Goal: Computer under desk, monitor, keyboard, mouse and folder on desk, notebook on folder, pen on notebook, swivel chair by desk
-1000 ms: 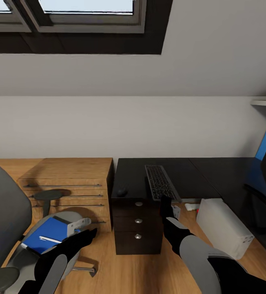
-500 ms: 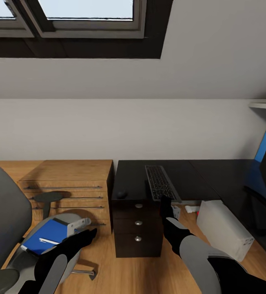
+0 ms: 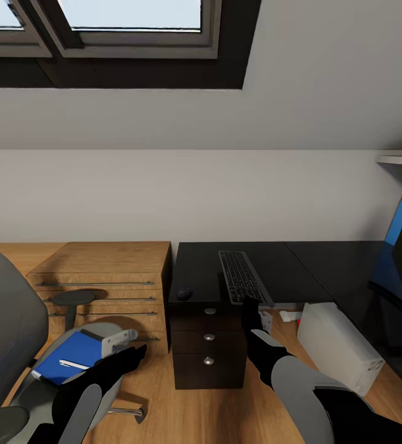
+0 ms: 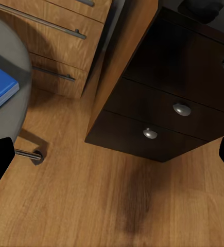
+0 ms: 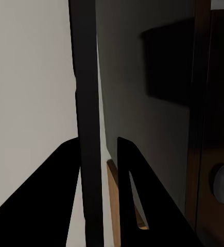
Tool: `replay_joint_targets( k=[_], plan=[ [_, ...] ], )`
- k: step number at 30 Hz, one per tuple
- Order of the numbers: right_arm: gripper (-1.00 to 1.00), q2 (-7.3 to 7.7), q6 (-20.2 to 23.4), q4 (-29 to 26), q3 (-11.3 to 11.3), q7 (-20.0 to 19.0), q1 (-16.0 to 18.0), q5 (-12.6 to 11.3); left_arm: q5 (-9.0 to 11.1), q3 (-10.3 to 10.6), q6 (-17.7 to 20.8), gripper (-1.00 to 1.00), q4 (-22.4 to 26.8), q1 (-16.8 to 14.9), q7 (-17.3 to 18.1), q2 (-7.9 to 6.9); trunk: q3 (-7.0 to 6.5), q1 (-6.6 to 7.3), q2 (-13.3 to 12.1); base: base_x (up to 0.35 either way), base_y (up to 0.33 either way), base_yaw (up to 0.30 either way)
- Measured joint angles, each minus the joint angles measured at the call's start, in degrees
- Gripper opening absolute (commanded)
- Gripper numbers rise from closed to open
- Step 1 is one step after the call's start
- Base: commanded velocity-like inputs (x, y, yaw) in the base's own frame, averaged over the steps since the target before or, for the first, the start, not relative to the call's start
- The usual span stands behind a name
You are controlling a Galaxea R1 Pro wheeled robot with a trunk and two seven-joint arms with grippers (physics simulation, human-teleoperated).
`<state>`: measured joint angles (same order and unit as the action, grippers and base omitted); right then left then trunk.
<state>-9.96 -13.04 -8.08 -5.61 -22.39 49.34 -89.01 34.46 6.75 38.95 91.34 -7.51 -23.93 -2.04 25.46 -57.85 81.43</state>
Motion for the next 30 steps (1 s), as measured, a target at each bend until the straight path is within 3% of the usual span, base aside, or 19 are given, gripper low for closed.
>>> replay_joint_targets(
  k=[24,30],
  plan=[
    [-1.0,0.0,-0.1,0.0,0.1,0.0,0.0,0.0,0.0,0.0,-0.1,1.0,0.0,0.0,0.0,0.12,-0.93,0.0,0.0,0.0,0.0,0.001],
    [-1.0,-0.01,-0.2,0.6,0.0,0.0,0.0,0.0,0.0,0.0,-0.1,1.0,0.0,0.0,0.0,0.15,-0.92,0.0,0.0,0.0,0.0,0.178]
  ],
)
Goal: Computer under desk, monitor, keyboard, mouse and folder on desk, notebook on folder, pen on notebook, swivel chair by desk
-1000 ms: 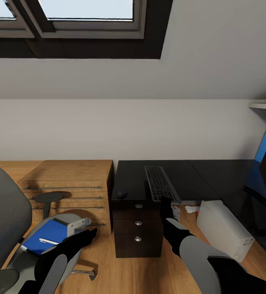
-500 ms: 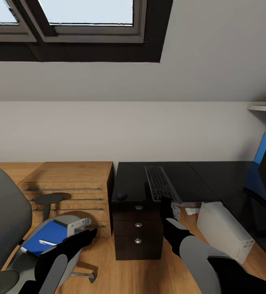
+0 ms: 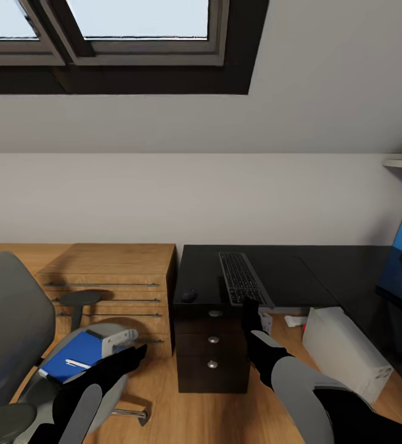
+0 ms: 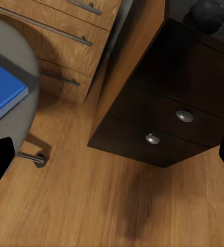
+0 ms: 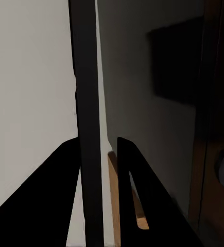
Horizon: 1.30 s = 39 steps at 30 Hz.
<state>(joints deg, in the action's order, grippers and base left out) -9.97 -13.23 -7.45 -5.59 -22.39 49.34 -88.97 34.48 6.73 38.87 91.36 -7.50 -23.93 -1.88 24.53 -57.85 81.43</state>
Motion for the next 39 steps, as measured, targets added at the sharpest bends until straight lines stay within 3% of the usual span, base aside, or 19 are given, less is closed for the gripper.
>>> replay_joint_targets(
  k=[8,36,39],
  plan=[
    [-1.0,0.01,0.1,0.2,0.0,0.0,0.0,0.0,0.0,0.0,0.0,1.0,0.0,0.0,0.0,0.0,0.0,0.0,0.0,0.0,0.0,0.146],
    [-1.0,0.01,0.2,0.3,0.8,0.0,0.0,0.0,0.3,-0.7,0.0,1.0,-0.1,0.0,-0.2,0.07,0.0,0.0,0.0,-0.052,0.0,0.003],
    [-1.0,0.01,0.2,0.5,0.9,0.1,0.0,0.0,0.3,-0.7,0.1,1.0,-0.1,0.0,-0.3,0.09,0.53,-0.65,1.2,0.0,0.0,0.0]
  ],
)
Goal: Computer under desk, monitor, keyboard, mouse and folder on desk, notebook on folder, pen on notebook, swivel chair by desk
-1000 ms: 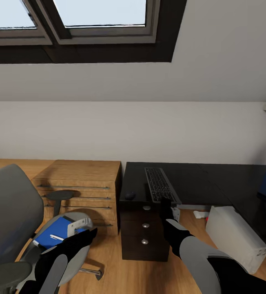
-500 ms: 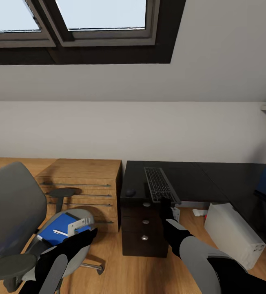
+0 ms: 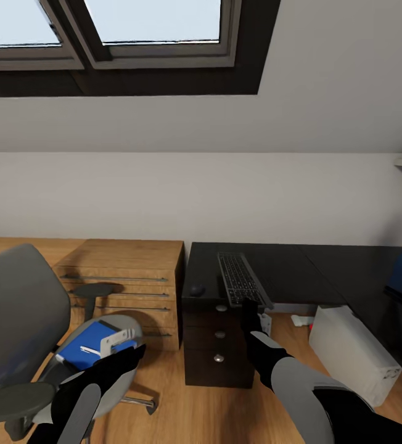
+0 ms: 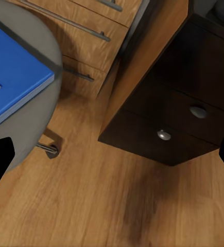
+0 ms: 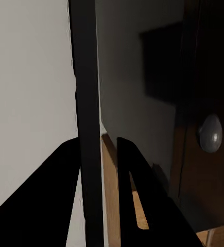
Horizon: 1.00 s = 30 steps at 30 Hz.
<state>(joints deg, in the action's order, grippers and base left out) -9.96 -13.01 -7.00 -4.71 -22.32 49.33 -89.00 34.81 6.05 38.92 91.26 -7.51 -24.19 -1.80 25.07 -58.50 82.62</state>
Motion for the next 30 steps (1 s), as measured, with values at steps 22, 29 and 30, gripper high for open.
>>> replay_joint_targets(
  k=[22,29,30],
  plan=[
    [-1.0,0.0,-0.1,0.6,0.2,0.1,0.0,0.0,0.1,-0.1,0.0,1.0,0.0,0.0,0.0,-0.08,3.95,-4.83,8.8,0.0,0.0,0.0],
    [-1.0,0.0,-0.1,0.6,0.2,0.2,0.0,0.1,0.1,-0.1,0.0,1.0,0.0,0.0,0.0,-0.08,3.96,-4.84,8.8,0.0,0.0,0.0],
    [-1.0,0.0,-0.1,0.6,0.2,0.3,0.0,0.1,0.1,-0.1,0.0,1.0,0.0,0.0,0.0,-0.08,3.96,-4.84,8.8,0.0,0.0,0.0]
  ],
)
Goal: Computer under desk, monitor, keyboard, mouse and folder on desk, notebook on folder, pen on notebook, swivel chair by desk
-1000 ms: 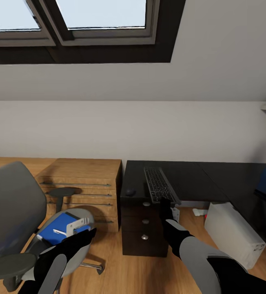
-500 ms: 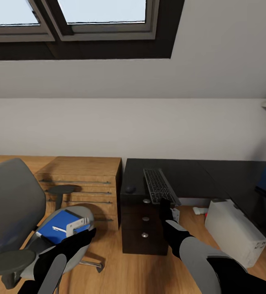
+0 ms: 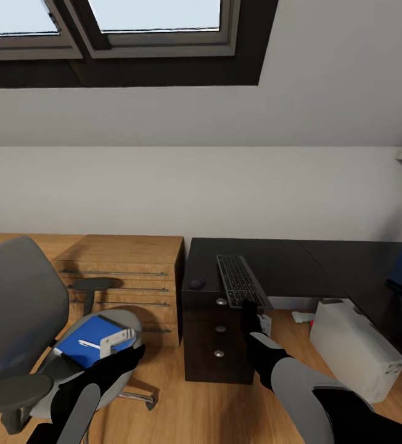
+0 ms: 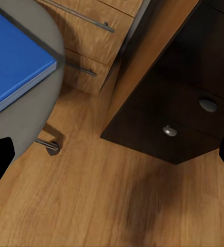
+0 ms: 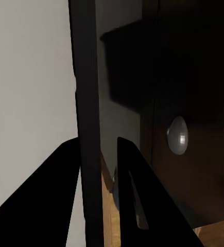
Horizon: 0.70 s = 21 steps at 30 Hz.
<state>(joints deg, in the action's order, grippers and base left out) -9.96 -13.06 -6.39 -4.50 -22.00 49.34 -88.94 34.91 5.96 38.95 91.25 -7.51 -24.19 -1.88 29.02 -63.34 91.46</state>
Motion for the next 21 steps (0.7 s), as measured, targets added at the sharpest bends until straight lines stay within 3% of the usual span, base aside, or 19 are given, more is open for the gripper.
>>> replay_joint_targets(
  k=[1,17,21],
  plan=[
    [1.0,0.0,0.0,0.0,0.0,0.0,0.0,0.0,0.0,0.0,0.0,1.0,0.0,0.0,0.0,0.0,0.0,0.0,0.0,0.0,0.0,0.0],
    [1.0,0.0,0.0,0.0,0.0,0.0,0.0,0.0,0.0,0.1,0.0,1.0,0.0,0.0,0.2,-0.08,0.0,0.0,0.0,-0.002,0.0,0.0],
    [1.0,0.0,0.1,0.0,0.0,-0.1,0.0,0.0,0.0,0.2,0.0,1.0,0.0,0.0,0.2,-0.09,0.0,-0.03,0.0,-0.222,0.0,0.0]
  ],
)
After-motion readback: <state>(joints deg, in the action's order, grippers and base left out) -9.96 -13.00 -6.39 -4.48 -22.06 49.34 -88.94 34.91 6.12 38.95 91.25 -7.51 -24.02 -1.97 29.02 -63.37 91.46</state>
